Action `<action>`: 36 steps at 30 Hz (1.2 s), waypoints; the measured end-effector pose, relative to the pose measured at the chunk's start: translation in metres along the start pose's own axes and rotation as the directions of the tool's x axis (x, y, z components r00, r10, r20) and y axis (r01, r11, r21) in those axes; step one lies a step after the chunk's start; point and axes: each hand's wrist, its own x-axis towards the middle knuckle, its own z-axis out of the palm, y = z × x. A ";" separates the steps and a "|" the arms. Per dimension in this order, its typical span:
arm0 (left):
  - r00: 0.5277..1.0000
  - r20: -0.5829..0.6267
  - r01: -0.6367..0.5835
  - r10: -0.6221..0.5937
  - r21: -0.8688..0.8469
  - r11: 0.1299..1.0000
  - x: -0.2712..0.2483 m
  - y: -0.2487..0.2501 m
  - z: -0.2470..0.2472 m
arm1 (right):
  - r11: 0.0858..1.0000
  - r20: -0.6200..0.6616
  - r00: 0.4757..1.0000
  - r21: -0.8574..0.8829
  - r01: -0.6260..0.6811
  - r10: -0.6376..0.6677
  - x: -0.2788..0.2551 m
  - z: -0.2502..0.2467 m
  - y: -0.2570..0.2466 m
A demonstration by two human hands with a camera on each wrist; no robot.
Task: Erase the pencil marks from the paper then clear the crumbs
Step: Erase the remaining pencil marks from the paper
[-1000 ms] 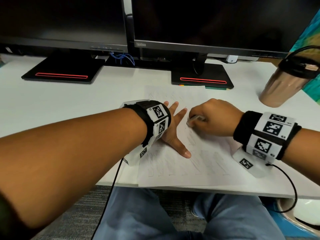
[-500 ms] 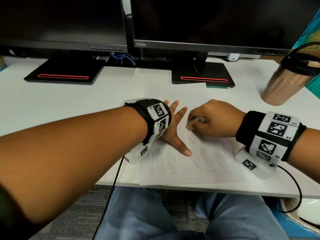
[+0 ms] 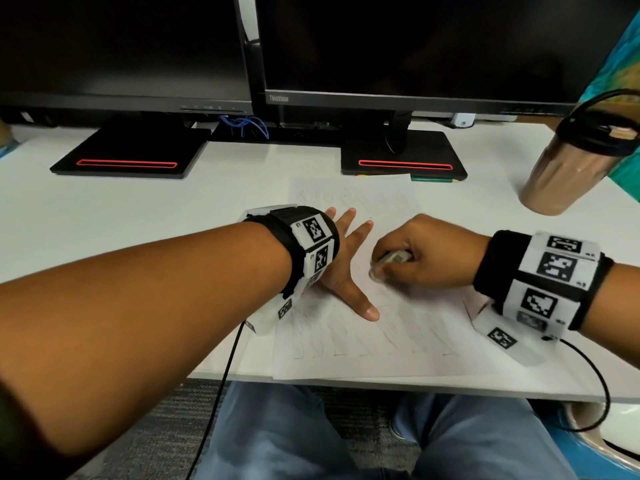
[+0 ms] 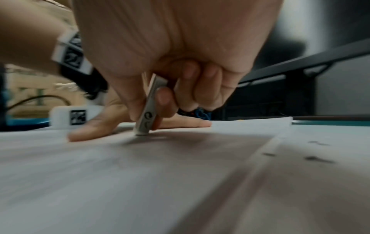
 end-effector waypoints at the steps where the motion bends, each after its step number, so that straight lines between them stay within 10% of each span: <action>1: 1.000 -0.007 0.000 0.000 -0.002 1.000 0.000 0.000 0.000 | 0.999 -0.032 0.999 -0.032 -0.023 0.022 0.001 -0.002 0.003; 36: 0.999 0.009 -0.038 0.038 -0.001 0.999 0.004 0.009 0.002 | 0.995 -0.012 0.999 -0.094 -0.039 0.038 0.003 -0.007 -0.002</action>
